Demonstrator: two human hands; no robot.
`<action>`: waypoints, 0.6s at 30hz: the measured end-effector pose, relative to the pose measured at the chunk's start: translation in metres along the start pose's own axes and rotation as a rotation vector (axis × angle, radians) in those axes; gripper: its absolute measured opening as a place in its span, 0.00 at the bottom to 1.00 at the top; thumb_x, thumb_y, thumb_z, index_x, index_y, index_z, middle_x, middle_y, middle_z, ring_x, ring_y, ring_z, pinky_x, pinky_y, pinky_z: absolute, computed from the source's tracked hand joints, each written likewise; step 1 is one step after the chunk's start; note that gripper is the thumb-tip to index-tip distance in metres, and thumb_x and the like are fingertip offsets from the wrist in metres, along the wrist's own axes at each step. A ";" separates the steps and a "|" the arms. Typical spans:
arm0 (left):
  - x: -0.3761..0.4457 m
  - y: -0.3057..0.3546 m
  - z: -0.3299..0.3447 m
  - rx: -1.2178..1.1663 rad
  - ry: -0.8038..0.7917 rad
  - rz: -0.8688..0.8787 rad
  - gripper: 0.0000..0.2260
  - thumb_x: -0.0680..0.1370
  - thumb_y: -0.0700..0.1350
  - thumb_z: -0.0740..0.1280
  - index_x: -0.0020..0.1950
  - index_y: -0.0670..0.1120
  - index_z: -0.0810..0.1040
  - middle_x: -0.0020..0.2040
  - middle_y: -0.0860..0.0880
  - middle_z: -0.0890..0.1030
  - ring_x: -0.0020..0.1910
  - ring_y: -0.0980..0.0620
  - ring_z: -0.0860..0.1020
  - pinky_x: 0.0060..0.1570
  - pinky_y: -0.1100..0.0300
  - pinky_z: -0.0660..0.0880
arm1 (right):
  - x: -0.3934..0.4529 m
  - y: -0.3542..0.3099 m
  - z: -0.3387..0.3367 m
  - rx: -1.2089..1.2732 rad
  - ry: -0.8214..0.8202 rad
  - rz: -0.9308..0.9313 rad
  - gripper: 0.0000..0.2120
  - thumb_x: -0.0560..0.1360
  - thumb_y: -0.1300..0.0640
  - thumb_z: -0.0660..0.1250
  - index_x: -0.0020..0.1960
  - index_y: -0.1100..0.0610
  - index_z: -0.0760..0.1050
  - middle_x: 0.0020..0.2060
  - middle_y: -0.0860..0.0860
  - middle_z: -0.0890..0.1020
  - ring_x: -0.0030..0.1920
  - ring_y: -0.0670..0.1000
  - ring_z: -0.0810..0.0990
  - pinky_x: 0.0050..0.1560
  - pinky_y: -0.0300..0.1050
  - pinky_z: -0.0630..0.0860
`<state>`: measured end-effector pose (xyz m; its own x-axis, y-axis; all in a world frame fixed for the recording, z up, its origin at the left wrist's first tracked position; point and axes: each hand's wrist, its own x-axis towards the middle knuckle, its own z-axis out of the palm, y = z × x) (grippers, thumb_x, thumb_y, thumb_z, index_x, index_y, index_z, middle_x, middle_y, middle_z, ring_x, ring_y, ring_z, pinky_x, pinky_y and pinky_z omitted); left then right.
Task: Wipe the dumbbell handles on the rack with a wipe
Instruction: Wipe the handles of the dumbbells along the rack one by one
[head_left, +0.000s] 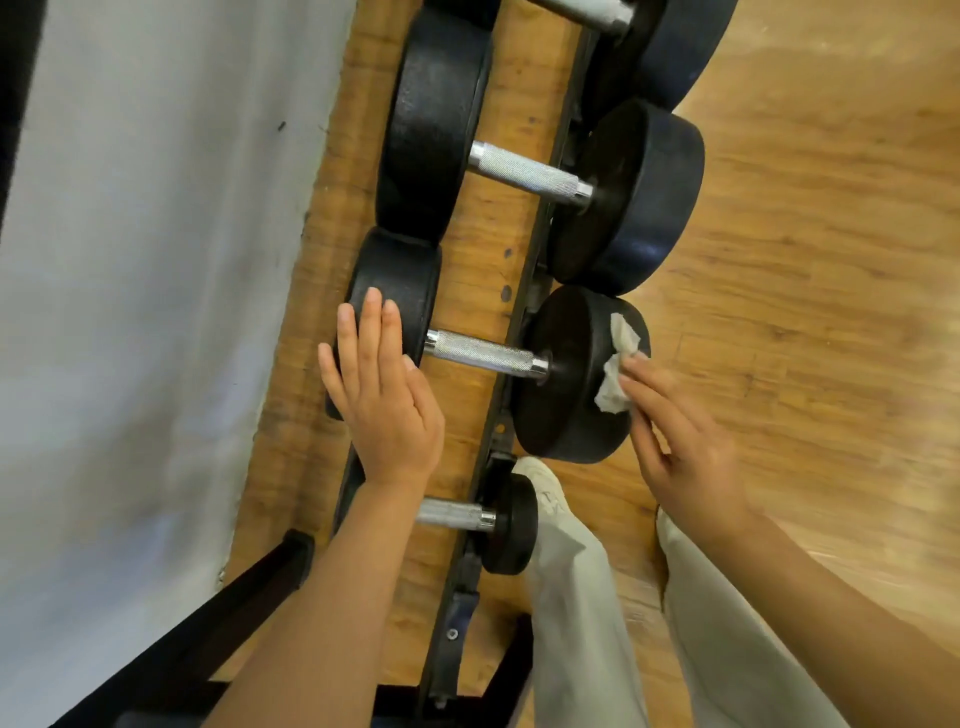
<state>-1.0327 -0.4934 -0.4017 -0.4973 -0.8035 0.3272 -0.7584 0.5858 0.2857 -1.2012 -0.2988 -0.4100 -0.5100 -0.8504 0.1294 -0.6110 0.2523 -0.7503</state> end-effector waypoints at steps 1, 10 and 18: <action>-0.001 0.000 0.002 0.007 0.016 -0.008 0.20 0.83 0.40 0.50 0.75 0.39 0.67 0.76 0.42 0.66 0.78 0.42 0.58 0.77 0.44 0.49 | -0.005 0.007 0.003 0.001 -0.055 -0.003 0.15 0.77 0.69 0.65 0.64 0.68 0.75 0.67 0.60 0.74 0.71 0.56 0.71 0.69 0.55 0.69; -0.003 -0.007 0.014 0.105 0.133 0.034 0.21 0.83 0.41 0.50 0.75 0.40 0.66 0.76 0.41 0.67 0.78 0.42 0.59 0.77 0.47 0.47 | 0.006 0.024 0.034 -0.011 -0.062 0.020 0.27 0.77 0.65 0.62 0.74 0.69 0.60 0.75 0.63 0.59 0.77 0.57 0.56 0.76 0.57 0.57; -0.001 -0.006 0.022 0.102 0.226 0.051 0.20 0.82 0.40 0.51 0.73 0.39 0.69 0.74 0.42 0.69 0.77 0.43 0.61 0.77 0.49 0.49 | 0.030 0.027 0.042 -0.243 -0.160 -0.013 0.33 0.83 0.43 0.41 0.77 0.67 0.52 0.78 0.61 0.53 0.79 0.57 0.48 0.78 0.55 0.48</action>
<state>-1.0370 -0.4988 -0.4234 -0.4379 -0.7222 0.5353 -0.7788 0.6022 0.1754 -1.2076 -0.3363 -0.4535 -0.4111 -0.9114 0.0194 -0.7537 0.3278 -0.5696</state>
